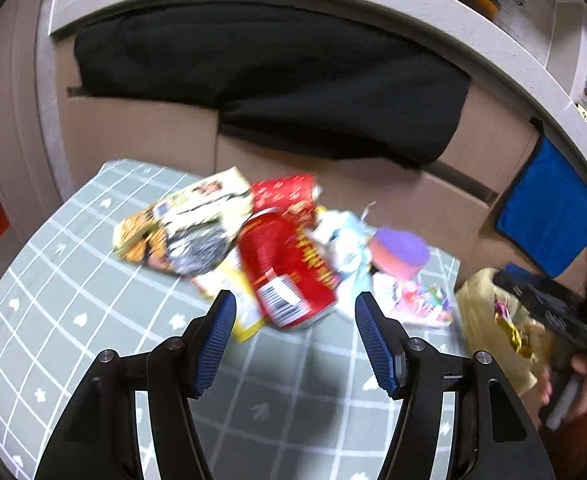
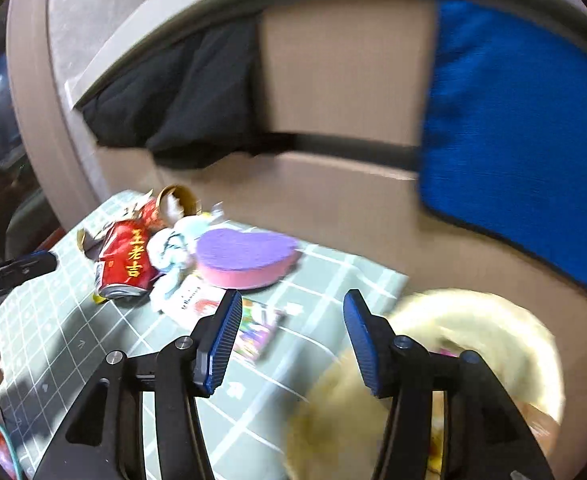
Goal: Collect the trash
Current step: 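Grasp the pink Kleenex tissue pack with the right tool while the left tool grasps the red can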
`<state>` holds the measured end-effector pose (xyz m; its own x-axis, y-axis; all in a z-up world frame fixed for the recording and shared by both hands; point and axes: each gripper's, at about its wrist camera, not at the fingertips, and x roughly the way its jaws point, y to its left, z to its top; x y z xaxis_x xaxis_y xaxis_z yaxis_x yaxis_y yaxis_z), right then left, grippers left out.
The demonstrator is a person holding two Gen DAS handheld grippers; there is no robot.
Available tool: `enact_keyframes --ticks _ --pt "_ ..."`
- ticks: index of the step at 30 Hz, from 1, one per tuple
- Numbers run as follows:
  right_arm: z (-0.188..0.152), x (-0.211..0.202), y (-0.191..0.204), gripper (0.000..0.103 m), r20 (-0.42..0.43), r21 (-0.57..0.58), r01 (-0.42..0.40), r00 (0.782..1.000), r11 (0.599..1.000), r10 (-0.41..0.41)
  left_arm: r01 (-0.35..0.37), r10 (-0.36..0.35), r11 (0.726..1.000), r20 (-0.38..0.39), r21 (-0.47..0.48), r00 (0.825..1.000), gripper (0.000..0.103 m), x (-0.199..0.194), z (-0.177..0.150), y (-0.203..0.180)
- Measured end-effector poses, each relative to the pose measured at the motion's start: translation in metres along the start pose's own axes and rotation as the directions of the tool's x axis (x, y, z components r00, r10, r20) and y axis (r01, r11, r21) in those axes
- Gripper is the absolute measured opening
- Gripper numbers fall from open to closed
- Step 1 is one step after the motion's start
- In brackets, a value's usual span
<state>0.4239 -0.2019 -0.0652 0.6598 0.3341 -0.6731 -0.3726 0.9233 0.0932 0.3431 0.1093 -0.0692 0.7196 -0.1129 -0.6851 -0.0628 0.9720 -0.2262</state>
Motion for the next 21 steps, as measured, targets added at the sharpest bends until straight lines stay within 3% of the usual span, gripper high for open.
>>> enact_keyframes --ticks 6,14,18,21 --pt "0.030 0.068 0.019 0.050 -0.059 -0.011 -0.042 0.997 0.999 0.041 0.019 -0.019 1.000 -0.054 -0.001 0.998 0.062 0.008 -0.015 0.026" --pt "0.061 0.139 0.005 0.050 -0.123 0.072 -0.059 0.990 0.996 0.068 0.082 -0.082 0.997 -0.087 -0.010 0.993 0.062 0.022 -0.018 0.031" --pt "0.051 0.146 -0.004 0.050 -0.167 0.152 -0.138 0.972 0.979 0.163 0.098 -0.099 0.995 -0.087 -0.014 0.991 0.062 0.024 -0.019 0.029" --pt "0.038 0.133 0.003 0.050 -0.174 0.123 -0.162 0.968 0.979 0.183 0.113 -0.115 0.993 -0.094 -0.027 0.989 0.062 0.029 -0.020 0.025"
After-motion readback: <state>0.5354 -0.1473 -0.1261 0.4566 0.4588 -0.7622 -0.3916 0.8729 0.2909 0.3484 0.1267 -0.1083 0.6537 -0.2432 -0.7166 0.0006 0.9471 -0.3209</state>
